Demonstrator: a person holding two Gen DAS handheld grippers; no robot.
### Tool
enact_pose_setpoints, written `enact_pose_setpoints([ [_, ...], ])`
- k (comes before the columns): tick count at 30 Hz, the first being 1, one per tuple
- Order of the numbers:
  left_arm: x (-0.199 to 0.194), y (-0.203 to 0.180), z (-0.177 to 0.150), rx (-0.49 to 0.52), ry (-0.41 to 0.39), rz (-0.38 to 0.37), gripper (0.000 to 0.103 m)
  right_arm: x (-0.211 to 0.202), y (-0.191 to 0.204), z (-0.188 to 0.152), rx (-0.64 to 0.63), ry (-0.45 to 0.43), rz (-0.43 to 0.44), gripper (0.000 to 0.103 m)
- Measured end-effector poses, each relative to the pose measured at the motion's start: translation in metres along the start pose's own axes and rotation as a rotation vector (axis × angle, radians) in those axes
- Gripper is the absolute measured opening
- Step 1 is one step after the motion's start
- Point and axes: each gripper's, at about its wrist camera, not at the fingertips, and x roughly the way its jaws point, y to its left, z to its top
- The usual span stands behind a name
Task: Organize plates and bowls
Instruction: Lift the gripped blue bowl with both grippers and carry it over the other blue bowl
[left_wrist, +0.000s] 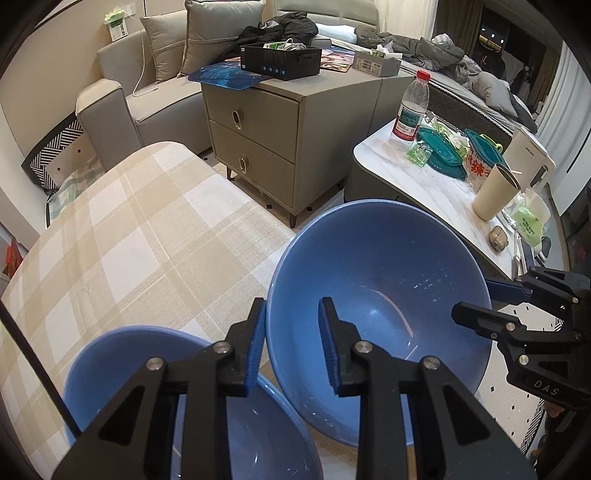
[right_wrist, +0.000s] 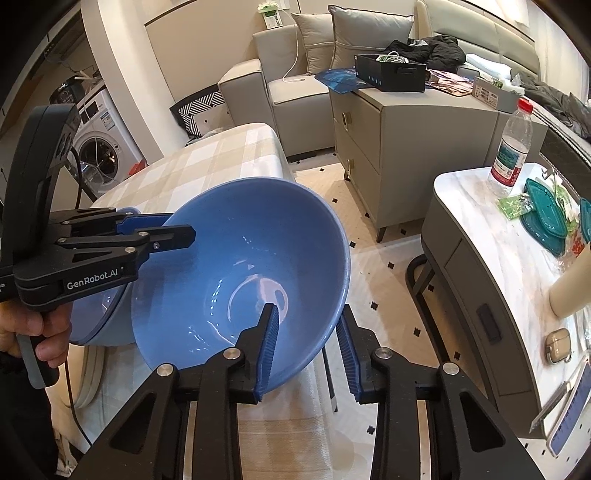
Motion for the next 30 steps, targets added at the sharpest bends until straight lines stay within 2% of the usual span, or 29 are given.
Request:
enact_pose_setpoints([
  [17,-0.015,-0.003,0.004,-0.008,-0.039,-0.017,0.027,-0.011,0.0,0.006,0.004,-0.029,-0.023,0.032],
  [30,-0.045,-0.004,0.008,-0.018,-0.107,-0.025,0.027,-0.031,0.008,0.015,-0.022,-0.07,-0.048,0.032],
])
